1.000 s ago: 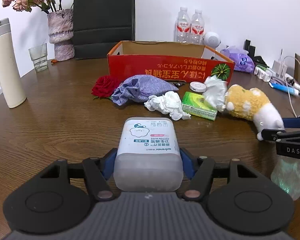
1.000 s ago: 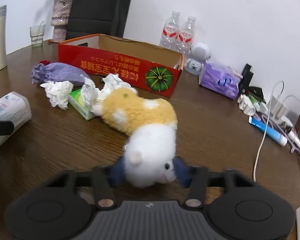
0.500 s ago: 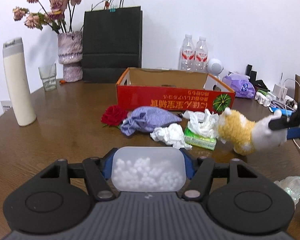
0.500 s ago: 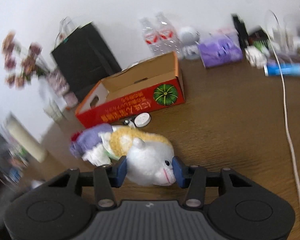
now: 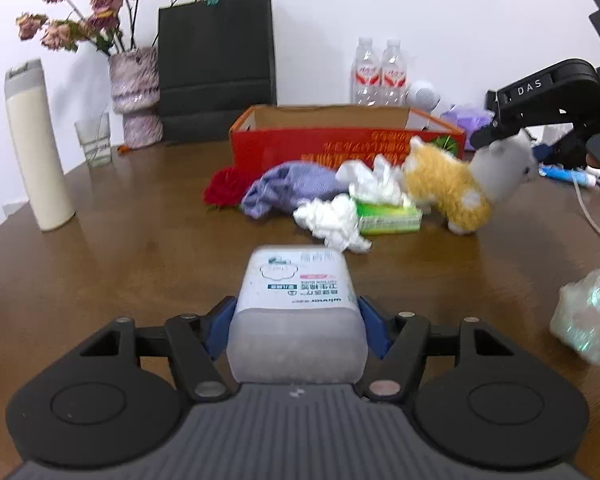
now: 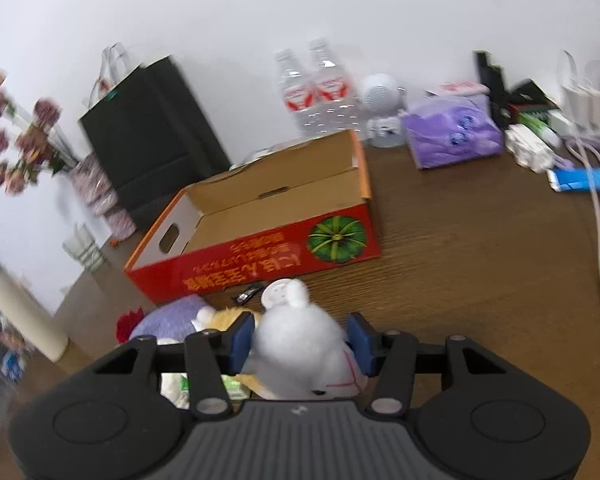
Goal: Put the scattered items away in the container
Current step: 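Grasp the white cotton-pad tub with the left tool while the right tool grasps the white alpaca, then carry the tub and alpaca into the cardboard box and open both tools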
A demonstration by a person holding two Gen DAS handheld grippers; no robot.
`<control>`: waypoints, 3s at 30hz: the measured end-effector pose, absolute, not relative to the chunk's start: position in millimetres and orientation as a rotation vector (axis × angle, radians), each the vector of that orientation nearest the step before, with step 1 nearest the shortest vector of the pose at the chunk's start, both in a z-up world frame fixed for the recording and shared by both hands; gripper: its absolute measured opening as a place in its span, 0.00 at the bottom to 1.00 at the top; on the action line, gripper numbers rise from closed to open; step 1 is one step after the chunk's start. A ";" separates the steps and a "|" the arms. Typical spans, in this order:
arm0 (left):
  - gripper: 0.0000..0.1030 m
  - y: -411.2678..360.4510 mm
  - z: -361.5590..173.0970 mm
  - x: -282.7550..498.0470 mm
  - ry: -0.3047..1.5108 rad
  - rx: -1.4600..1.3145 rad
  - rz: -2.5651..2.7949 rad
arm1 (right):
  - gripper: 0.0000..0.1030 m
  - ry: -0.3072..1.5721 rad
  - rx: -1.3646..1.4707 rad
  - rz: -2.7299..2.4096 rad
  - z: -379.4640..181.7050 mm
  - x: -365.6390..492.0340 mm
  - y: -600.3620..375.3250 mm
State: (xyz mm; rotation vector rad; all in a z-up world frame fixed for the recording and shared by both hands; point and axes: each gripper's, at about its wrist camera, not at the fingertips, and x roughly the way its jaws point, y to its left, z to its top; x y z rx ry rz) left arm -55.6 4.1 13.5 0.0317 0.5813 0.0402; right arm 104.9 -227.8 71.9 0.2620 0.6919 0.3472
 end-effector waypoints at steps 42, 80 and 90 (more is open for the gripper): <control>0.64 3.6 21.7 -39.2 0.568 0.016 0.080 | 0.36 0.580 0.009 0.297 69.4 29.0 -221.9; 0.65 30.4 42.8 395.3 0.918 0.117 0.179 | 0.37 0.726 0.008 0.105 78.1 381.0 -141.4; 0.86 27.7 65.0 367.8 0.868 0.146 0.111 | 0.57 0.803 0.096 0.113 78.1 381.0 -160.5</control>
